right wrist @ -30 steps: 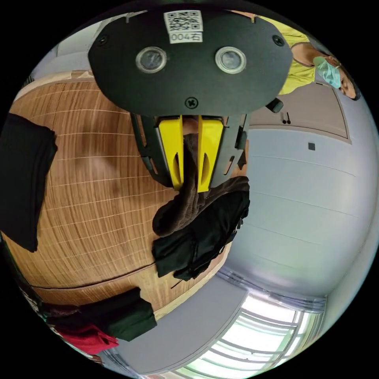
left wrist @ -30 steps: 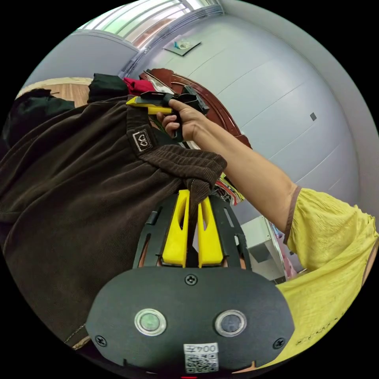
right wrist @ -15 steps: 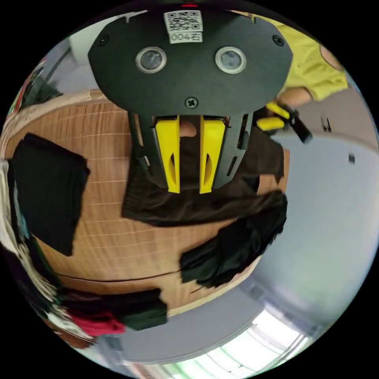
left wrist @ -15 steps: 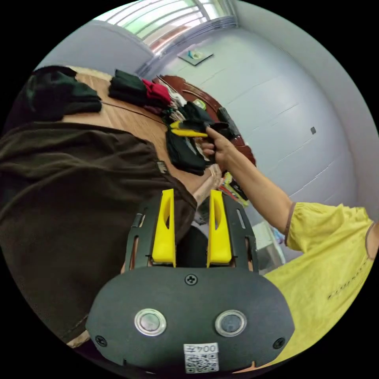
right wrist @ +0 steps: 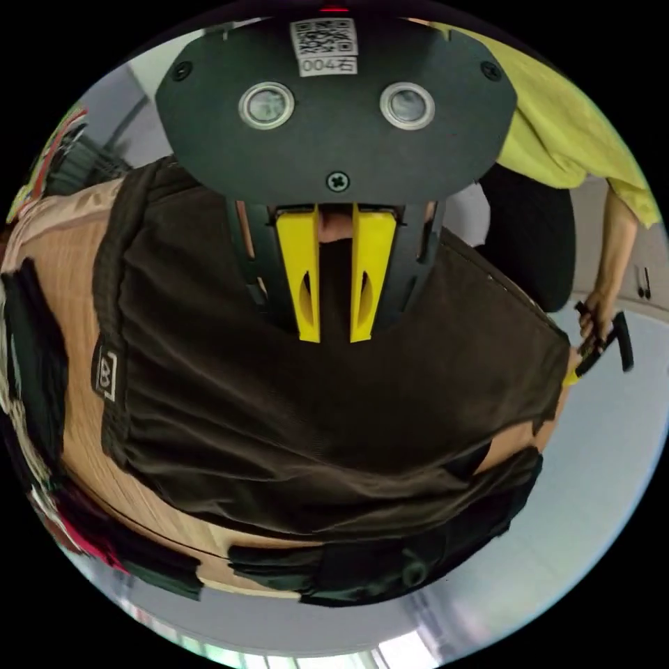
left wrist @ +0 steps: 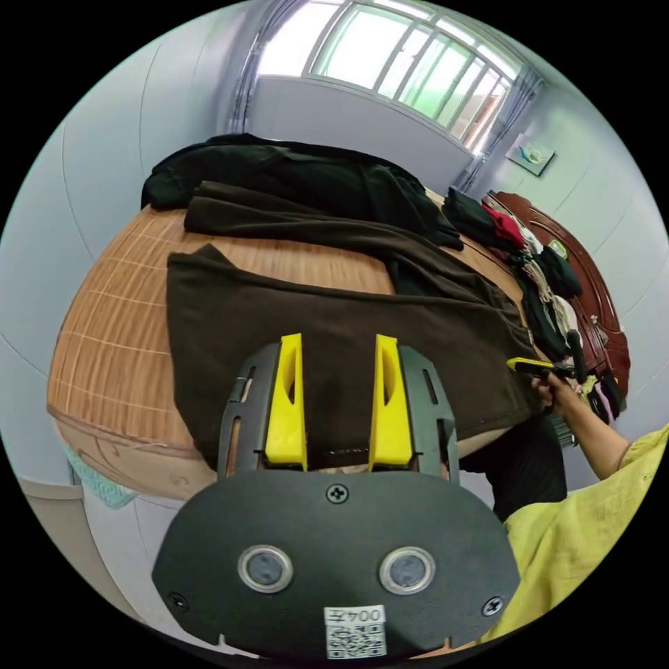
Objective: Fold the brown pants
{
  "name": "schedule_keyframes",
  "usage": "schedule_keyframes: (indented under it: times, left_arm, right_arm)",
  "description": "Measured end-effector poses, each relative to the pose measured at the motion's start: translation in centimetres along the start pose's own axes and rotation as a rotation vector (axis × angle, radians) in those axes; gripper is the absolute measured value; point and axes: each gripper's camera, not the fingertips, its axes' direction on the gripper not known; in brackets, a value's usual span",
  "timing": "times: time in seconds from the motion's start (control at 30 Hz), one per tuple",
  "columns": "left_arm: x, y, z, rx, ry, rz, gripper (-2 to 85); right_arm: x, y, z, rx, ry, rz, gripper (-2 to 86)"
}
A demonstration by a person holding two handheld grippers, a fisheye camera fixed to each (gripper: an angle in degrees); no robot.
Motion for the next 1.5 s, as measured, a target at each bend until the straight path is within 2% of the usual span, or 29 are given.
schedule_keyframes:
  times: [0.07, 0.13, 0.2, 0.27, 0.37, 0.5, 0.6, 0.77, 0.83, 0.97, 1.1, 1.2, 1.27, 1.37, 1.5]
  left_arm:
    - [-0.2, -0.8, 0.2, 0.023, -0.026, 0.024, 15.4]
    - [0.1, -2.5, 0.9, 0.036, -0.059, 0.064, 16.2]
    - [1.1, -5.8, 2.8, 0.016, -0.111, 0.150, 16.7]
    - [2.3, -8.4, 5.1, -0.028, -0.156, 0.215, 16.8]
    - [4.8, -12.5, 9.2, -0.120, -0.238, 0.307, 16.3]
    - [8.8, -15.9, 15.4, -0.194, -0.414, 0.498, 15.5]
    - [9.9, -17.4, 19.6, -0.242, -0.511, 0.572, 13.4]
    - [9.3, -20.1, 21.7, -0.263, -0.476, 0.506, 4.9]
    - [9.2, -20.6, 20.9, -0.266, -0.465, 0.495, 3.7]
    - [8.5, -19.3, 10.3, -0.055, -0.240, 0.386, 2.1]
    - [9.3, -10.5, -2.2, 0.072, -0.001, 0.343, 1.9]
    - [10.8, -2.0, -7.1, 0.024, 0.177, 0.317, 1.9]
    - [11.5, 3.0, -8.1, -0.032, 0.226, 0.310, 1.6]
    - [9.6, 9.2, -10.6, -0.014, 0.252, 0.190, 1.5]
    - [7.9, 7.5, -13.2, 0.118, 0.186, 0.154, 3.6]
  right_arm:
    - [2.2, 2.0, -1.4, 0.030, -0.069, 0.073, 2.0]
    - [4.1, 3.7, -3.7, 0.161, -0.202, 0.074, 2.2]
    - [7.7, 5.3, -6.2, 0.386, -0.380, 0.149, 8.9]
    - [11.0, 5.8, -6.1, 0.451, -0.495, 0.264, 10.7]
    - [15.6, 6.9, -3.0, 0.313, -0.646, 0.387, 6.7]
    - [19.3, 11.7, -3.3, 0.378, -0.694, 0.453, 4.9]
    - [19.5, 13.4, -5.1, 0.368, -0.599, 0.419, 3.7]
    - [21.0, 16.2, -7.0, 0.357, -0.566, 0.437, 0.0]
    - [21.7, 17.1, -7.6, 0.356, -0.577, 0.438, -0.4]
    - [22.6, 19.1, -9.3, 0.355, -0.574, 0.437, -0.7]
    - [23.3, 20.8, -10.8, 0.351, -0.581, 0.441, -0.7]
    - [23.7, 21.9, -11.8, 0.349, -0.589, 0.446, -0.7]
    - [23.8, 22.5, -12.4, 0.349, -0.590, 0.447, -0.7]
    - [24.1, 23.4, -13.3, 0.348, -0.601, 0.452, -0.7]
    - [24.0, 24.4, -14.7, 0.348, -0.604, 0.451, -0.7]
